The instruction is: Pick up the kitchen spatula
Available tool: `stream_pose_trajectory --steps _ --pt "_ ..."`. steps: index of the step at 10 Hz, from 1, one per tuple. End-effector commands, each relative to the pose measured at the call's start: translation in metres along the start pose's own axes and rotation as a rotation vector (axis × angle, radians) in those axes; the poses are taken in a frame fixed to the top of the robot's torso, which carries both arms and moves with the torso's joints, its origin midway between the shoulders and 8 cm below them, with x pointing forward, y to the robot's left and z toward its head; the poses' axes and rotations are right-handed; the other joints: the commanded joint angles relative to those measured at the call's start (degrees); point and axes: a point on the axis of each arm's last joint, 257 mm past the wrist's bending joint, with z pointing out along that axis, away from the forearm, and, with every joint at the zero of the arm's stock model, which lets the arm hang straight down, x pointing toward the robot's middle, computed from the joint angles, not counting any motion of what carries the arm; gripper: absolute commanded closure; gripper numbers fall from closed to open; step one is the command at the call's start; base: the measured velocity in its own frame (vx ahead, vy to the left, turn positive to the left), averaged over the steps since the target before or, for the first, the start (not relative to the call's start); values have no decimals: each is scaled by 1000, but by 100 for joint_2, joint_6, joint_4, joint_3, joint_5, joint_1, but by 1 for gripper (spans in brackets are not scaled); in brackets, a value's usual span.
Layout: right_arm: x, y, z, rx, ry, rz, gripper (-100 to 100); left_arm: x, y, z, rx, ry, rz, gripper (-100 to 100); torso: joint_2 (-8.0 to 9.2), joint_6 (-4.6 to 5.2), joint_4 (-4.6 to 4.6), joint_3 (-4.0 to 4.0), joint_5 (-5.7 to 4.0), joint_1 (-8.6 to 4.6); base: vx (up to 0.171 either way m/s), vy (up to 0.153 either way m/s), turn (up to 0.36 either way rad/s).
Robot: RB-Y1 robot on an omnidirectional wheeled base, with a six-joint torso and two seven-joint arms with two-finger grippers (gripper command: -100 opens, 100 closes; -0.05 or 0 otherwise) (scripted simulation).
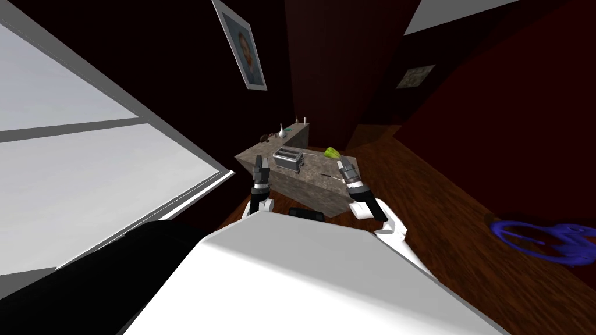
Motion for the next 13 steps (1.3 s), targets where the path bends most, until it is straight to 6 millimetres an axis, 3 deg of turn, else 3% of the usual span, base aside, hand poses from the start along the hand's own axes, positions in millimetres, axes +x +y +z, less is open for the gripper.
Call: stream_pose_trajectory --steps 1,8,13 --pt "11 -11 1 15 59 -39 -100 0 0 0 0 0 0 0 0 0 0 0 0 0 -16 14 160" --pt "28 -51 -12 74 258 -210 -100 0 0 0 0 0 0 0 -4 -2 -1 -3 0 1 -8 10 121" --pt "32 -97 -35 139 421 -368 -100 0 0 0 0 0 0 0 -5 2 -1 -3 0 -1 -1 10 146"
